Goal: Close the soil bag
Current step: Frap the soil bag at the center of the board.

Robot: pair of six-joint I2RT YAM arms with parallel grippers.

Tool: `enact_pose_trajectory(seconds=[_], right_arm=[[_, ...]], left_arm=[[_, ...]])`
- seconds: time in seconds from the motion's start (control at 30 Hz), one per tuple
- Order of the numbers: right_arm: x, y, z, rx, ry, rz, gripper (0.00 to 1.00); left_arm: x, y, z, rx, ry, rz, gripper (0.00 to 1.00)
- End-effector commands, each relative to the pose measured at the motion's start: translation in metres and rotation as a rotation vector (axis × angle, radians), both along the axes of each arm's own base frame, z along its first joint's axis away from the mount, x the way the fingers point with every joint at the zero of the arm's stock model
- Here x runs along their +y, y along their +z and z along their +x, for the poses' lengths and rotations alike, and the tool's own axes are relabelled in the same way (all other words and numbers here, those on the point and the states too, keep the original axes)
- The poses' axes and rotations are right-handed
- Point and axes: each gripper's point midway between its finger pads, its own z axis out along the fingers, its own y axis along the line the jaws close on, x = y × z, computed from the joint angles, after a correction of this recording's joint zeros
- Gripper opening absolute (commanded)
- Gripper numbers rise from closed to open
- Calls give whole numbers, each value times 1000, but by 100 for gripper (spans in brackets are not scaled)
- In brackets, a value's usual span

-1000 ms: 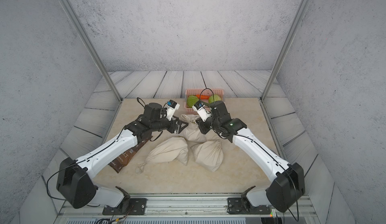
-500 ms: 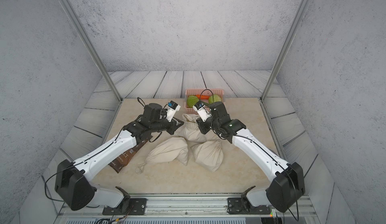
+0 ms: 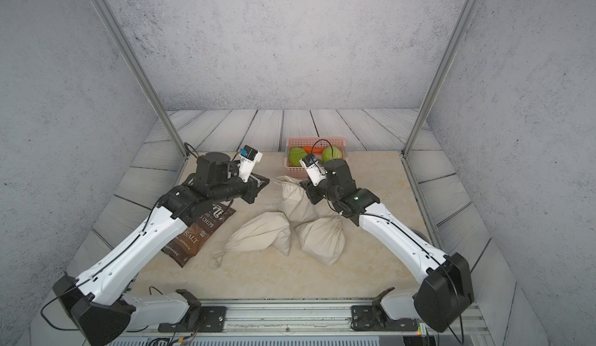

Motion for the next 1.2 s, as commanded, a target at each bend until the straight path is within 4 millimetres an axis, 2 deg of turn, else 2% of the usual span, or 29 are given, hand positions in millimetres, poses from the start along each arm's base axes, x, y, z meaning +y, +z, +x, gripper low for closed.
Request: enact_pose_trajectory(seconds=[0.0, 0.13, 0.23, 0.4, 0.53, 0.83, 0.93, 1.0, 1.07, 1.17], right_arm=[[-3, 41, -19, -102, 56, 73, 55], [7, 72, -41, -184, 159, 192, 69], [20, 85, -53, -213, 236, 247, 74], [59, 85, -57, -194, 343, 238, 73], [82, 82, -51, -187, 384, 222, 70], [108, 71, -41, -128, 459, 174, 57], [111, 61, -35, -111, 456, 147, 45], [111, 49, -29, -104, 432, 110, 35], [104, 29, -15, -80, 361, 42, 23], [78, -4, 9, -29, 216, -95, 14]], left_arm=[[5, 18, 4, -19, 28, -5, 0], [4, 27, 3, -23, 19, -13, 0], [2, 30, 2, -22, 7, -20, 0], [-1, 35, 0, -18, -8, -40, 0], [-1, 40, -2, -24, -15, -49, 0], [-1, 50, -5, -44, -27, -60, 0], [-1, 54, -6, -51, -27, -66, 0], [1, 59, -7, -64, -27, -71, 0], [6, 68, -9, -86, -14, -80, 0], [20, 86, -11, -107, 16, -123, 0]])
